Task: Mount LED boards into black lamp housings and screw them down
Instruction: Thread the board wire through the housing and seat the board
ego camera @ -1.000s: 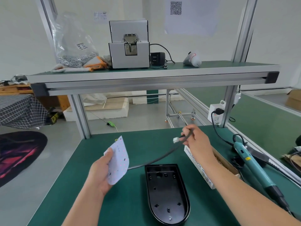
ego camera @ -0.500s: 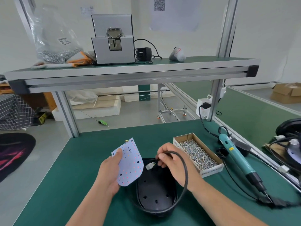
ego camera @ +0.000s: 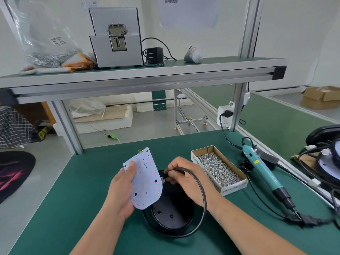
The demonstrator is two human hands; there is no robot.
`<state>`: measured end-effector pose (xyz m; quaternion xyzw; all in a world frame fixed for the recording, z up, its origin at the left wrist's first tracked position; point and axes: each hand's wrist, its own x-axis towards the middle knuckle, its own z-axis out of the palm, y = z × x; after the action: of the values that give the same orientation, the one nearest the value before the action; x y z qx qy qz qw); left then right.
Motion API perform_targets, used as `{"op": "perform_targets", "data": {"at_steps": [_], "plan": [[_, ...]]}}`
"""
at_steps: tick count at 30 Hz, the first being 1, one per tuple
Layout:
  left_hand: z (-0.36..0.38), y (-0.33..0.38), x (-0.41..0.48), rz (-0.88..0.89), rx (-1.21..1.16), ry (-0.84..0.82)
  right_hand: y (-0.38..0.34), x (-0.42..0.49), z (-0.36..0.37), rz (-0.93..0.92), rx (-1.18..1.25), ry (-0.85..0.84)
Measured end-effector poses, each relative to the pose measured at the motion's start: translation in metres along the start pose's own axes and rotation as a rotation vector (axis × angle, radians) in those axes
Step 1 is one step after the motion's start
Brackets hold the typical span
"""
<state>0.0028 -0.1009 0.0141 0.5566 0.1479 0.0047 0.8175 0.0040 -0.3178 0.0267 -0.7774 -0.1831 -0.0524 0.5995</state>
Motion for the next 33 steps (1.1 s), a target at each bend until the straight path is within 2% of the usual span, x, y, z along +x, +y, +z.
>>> {"op": "perform_targets", "data": {"at_steps": [4,10,15,19,27,33], "plan": [[0.002,0.001,-0.001,0.093,0.086,0.019,0.007,0.005,-0.002,0.043,0.1,0.009],[-0.001,0.001,-0.001,0.143,0.179,0.006,0.013,0.013,0.0,0.129,0.225,-0.037],[0.001,0.002,-0.001,0.192,0.225,0.002,0.007,0.013,-0.005,0.019,0.053,0.076],[0.003,0.0,-0.003,0.221,0.242,0.011,0.001,0.013,-0.003,-0.043,0.028,0.052],[0.007,0.002,-0.006,0.237,0.22,0.015,0.017,0.018,-0.012,-0.144,-0.348,0.011],[0.012,0.006,-0.013,0.27,0.216,-0.005,0.013,0.018,0.002,-0.108,-0.278,0.036]]}}
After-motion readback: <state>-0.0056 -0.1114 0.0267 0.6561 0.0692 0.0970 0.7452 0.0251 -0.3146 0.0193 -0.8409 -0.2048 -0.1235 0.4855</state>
